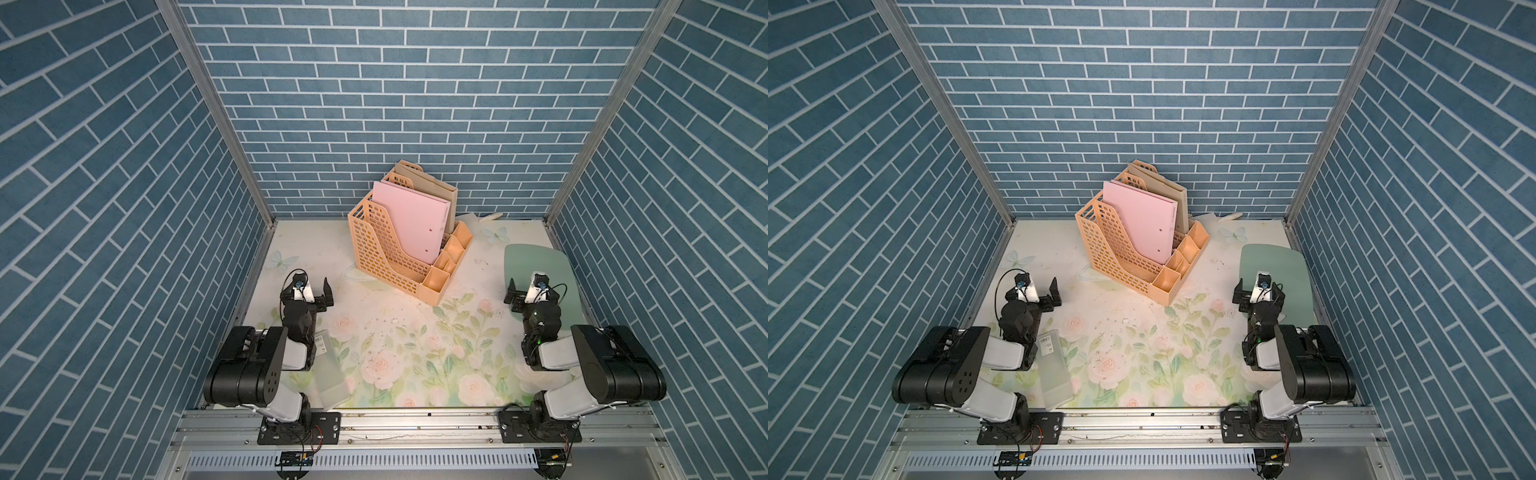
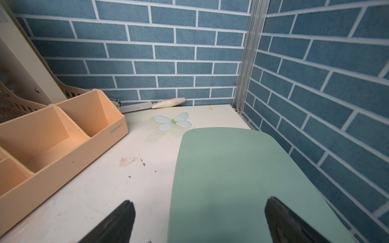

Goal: Align the knife with the edge of the cutting board
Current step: Move the work surface to the center of the board.

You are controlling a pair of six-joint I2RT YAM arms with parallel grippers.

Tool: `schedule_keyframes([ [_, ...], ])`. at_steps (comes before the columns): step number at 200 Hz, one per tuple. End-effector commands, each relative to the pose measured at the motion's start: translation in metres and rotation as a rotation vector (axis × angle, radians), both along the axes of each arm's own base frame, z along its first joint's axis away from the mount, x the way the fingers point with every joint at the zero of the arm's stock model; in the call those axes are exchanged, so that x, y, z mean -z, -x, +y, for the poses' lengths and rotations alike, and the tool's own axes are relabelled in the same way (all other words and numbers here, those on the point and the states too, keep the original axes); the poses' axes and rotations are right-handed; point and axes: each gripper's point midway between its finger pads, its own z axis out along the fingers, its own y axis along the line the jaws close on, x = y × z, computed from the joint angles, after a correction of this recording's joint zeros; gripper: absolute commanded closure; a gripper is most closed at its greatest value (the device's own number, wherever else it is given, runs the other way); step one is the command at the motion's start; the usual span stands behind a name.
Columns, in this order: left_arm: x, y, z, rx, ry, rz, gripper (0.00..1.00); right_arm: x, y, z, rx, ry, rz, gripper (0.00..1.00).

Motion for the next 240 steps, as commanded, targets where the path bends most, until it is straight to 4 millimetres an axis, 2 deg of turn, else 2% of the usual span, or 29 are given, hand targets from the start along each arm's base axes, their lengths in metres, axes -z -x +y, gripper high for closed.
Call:
schedule_keyframes([
  [1,-0.011,-0.008,0.001,0.006,0.005,-0.013,0.01,-0.029,-0.008,-0.001,0.029,0.035,-0.004,0.0],
  [13,-0.019,-0.013,0.016,-0.093,0.042,0.035,0.0,-0.042,-0.011,-0.006,0.072,-0.013,0.007,0.0],
  [28,-0.047,-0.007,0.037,-0.23,0.112,-0.004,0.0,-0.049,-0.017,0.002,0.033,-0.063,0.037,0.0],
  [44,-0.083,0.006,0.034,-0.204,0.191,-0.114,0.0,-0.049,-0.028,0.023,-0.076,-0.119,0.109,0.0],
  [56,-0.099,0.007,0.029,-0.182,0.244,-0.11,0.0,-0.045,-0.035,0.042,-0.161,-0.179,0.161,0.0],
  [64,-0.1,0.007,0.034,-0.225,0.321,-0.066,0.0,-0.041,-0.038,0.053,-0.209,-0.215,0.201,0.0],
  [71,-0.088,0.01,0.039,-0.29,0.395,0.014,0.0,-0.038,-0.041,0.061,-0.232,-0.236,0.241,0.0],
  [78,-0.084,0.009,0.04,-0.321,0.439,0.081,0.0,-0.033,-0.043,0.067,-0.238,-0.244,0.281,0.0],
  [88,-0.078,0.004,0.029,-0.263,0.434,0.174,0.0,-0.027,-0.043,0.083,-0.3,-0.248,0.327,0.0],
  [97,-0.073,0.004,0.024,-0.24,0.445,0.231,0.0,-0.022,-0.043,0.088,-0.314,-0.251,0.346,0.0],
  [118,-0.07,0.012,0.02,-0.225,0.486,0.235,0.0,-0.005,-0.043,0.094,-0.32,-0.281,0.385,0.02],
  [134,-0.061,0.023,0.032,-0.307,0.505,0.241,0.0,0.008,-0.043,0.102,-0.341,-0.267,0.439,0.03],
  [144,-0.059,0.027,0.034,-0.314,0.511,0.258,0.0,0.017,-0.044,0.098,-0.31,-0.231,0.476,0.03],
  [153,-0.063,0.024,0.028,-0.262,0.492,0.276,0.0,0.023,-0.046,0.08,-0.208,-0.206,0.502,0.01],
  [170,-0.077,0.017,0.008,-0.132,0.461,0.321,0.0,0.029,-0.044,0.05,-0.075,-0.203,0.523,0.0],
  [184,-0.081,0.014,-0.01,-0.02,0.433,0.381,0.01,0.035,-0.043,0.032,-0.008,-0.206,0.556,0.0],
  [204,-0.073,0.023,-0.026,0.065,0.408,0.463,0.0,0.05,-0.038,0.016,0.069,-0.206,0.656,0.0],
  [220,-0.072,0.033,-0.036,0.121,0.425,0.451,0.0,0.06,-0.029,0.003,0.133,-0.238,0.719,0.0],
  [240,-0.071,0.044,-0.038,0.133,0.423,0.422,0.0,0.071,-0.015,-0.017,0.199,-0.33,0.756,0.01],
])
